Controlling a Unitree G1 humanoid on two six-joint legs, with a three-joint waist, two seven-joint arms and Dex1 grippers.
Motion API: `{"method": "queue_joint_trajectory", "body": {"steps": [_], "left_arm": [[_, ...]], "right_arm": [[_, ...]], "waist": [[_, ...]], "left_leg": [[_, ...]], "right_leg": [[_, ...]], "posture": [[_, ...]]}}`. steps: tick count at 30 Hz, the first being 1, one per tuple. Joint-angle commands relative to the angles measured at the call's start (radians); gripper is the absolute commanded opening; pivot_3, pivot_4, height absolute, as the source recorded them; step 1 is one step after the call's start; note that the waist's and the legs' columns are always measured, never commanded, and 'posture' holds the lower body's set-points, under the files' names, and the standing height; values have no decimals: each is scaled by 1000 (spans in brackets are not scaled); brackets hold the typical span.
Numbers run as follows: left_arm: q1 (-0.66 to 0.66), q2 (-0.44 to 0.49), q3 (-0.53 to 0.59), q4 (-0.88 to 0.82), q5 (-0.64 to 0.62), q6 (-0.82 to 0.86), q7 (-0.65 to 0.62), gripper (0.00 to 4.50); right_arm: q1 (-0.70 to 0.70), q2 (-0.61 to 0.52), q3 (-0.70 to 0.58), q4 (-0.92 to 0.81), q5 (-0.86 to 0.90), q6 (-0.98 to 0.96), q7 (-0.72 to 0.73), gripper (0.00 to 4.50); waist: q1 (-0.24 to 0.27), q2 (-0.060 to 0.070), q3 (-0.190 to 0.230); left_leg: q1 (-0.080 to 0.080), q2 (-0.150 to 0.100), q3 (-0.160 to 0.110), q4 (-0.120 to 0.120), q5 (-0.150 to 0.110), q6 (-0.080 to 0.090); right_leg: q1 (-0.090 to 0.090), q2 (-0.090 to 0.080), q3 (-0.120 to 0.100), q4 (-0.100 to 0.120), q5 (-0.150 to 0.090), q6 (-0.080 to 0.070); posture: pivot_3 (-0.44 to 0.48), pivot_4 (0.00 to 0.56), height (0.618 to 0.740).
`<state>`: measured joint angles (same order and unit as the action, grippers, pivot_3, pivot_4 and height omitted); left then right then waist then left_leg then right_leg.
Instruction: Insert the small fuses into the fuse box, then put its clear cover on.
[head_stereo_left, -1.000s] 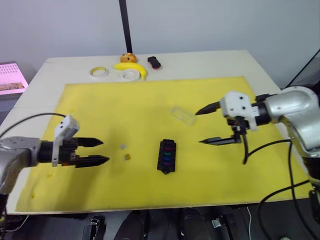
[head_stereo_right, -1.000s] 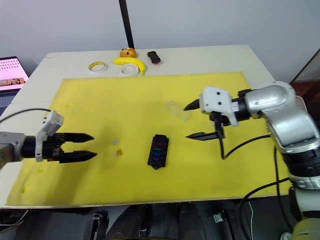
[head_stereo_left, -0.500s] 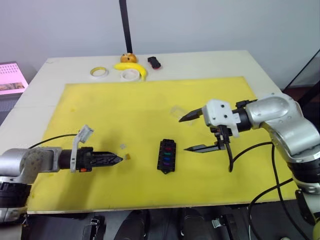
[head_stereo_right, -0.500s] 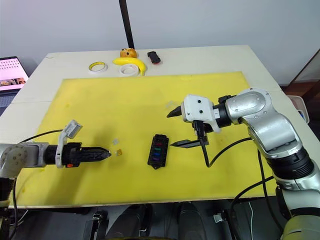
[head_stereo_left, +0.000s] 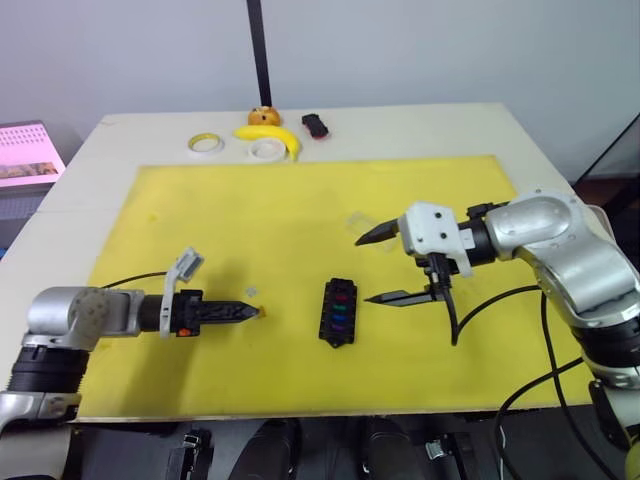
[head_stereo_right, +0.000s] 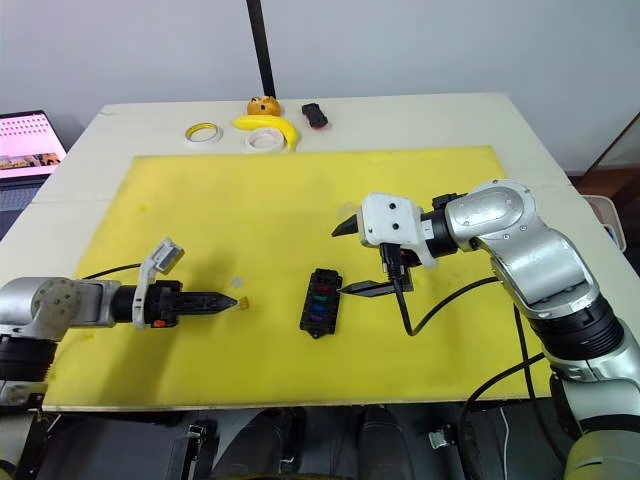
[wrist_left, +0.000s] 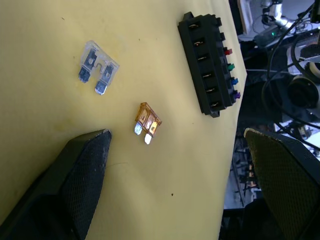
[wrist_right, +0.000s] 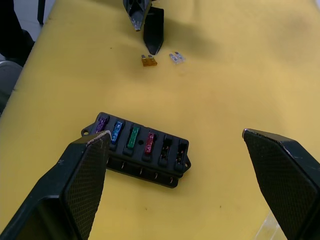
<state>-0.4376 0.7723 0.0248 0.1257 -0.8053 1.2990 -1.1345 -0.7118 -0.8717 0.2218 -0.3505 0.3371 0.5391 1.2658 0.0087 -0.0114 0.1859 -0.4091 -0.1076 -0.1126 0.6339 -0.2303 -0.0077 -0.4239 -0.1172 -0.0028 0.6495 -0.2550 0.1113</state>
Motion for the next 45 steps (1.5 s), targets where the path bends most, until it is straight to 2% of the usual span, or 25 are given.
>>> {"method": "queue_joint_trajectory", "body": {"steps": [1, 11, 28, 33, 45], "left_arm": [[-17, -41, -55, 19, 19, -14, 0, 4500], [-62, -80, -102, 43, 51, -35, -33, 4500], [-54, -107, -113, 15, 66, -39, -45, 4500], [-43, -100, -127, 15, 91, -62, -41, 2130], [-26, -81, -117, 14, 101, -82, -43, 2130]], "right_arm": [[-15, -2, -15, -34, 0, 1, -10, 4472], [-7, -3, -13, -48, -7, 9, -27, 4472], [-6, 4, -2, -46, -15, 4, -40, 4472], [-5, 5, 0, -45, -18, 2, -40, 4500], [-5, 17, 10, -38, -29, -7, -44, 4500]], "waist": [[7, 0, 0], [32, 0, 0], [33, 0, 0], [28, 0, 0], [18, 0, 0]], "left_leg": [[0, 0, 0, 0, 0, 0], [0, -2, -1, 4, -2, 3], [0, -2, -1, 10, -4, 7], [0, -2, -1, 10, -5, 7], [0, -1, -1, 10, -5, 7]], "right_leg": [[0, 0, 0, 0, 0, 0], [4, 0, 0, -1, 0, 0], [8, -1, -1, -2, 0, 1], [8, -1, -1, -2, 0, 1], [7, -1, -1, -2, 0, 1]], "posture": [[0, 150, 740], [0, 150, 740], [0, 150, 740], [0, 150, 740], [0, 150, 740]]}}
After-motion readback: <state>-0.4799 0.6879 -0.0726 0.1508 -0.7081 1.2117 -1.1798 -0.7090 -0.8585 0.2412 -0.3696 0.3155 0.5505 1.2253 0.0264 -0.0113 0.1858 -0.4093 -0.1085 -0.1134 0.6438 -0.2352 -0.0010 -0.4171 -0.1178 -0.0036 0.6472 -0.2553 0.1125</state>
